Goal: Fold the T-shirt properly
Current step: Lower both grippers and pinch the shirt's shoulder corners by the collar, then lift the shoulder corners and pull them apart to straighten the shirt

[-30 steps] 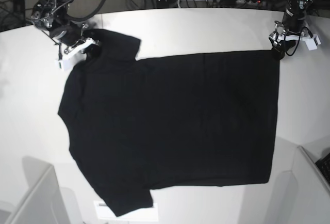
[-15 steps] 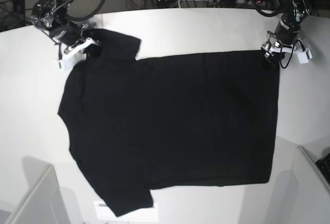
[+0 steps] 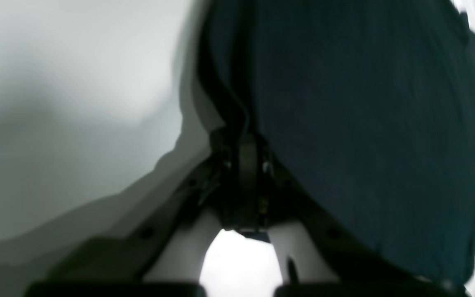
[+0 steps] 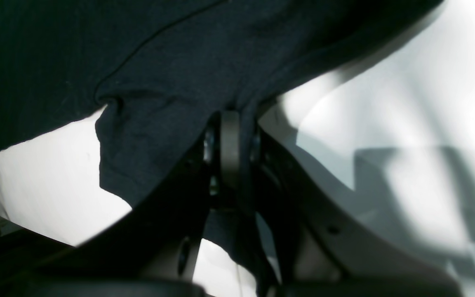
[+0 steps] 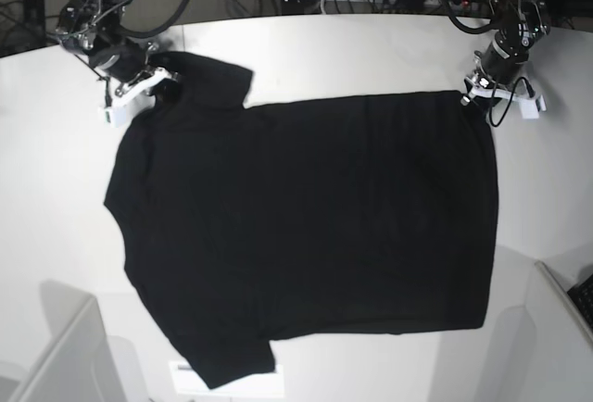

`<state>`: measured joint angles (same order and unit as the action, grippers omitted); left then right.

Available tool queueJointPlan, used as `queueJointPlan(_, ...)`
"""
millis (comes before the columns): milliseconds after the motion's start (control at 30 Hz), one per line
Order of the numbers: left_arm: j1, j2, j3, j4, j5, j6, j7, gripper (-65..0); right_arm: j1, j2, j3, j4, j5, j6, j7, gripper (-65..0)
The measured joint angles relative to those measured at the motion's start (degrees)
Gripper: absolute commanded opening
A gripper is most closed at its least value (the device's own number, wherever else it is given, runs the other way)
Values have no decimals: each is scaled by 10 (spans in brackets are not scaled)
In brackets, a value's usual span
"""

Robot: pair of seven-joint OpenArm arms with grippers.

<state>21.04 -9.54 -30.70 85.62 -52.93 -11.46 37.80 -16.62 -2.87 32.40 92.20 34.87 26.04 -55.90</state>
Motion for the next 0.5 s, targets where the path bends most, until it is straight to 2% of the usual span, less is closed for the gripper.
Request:
queueJointPlan(133, 21, -10, -4, 17, 3, 1, 2, -650, -26, 0, 0, 35, -24, 0, 8, -650)
queueJointPlan(500, 106, -30, -1, 110, 10, 7, 6, -650, -93, 0, 0, 81, -31, -4, 22, -650)
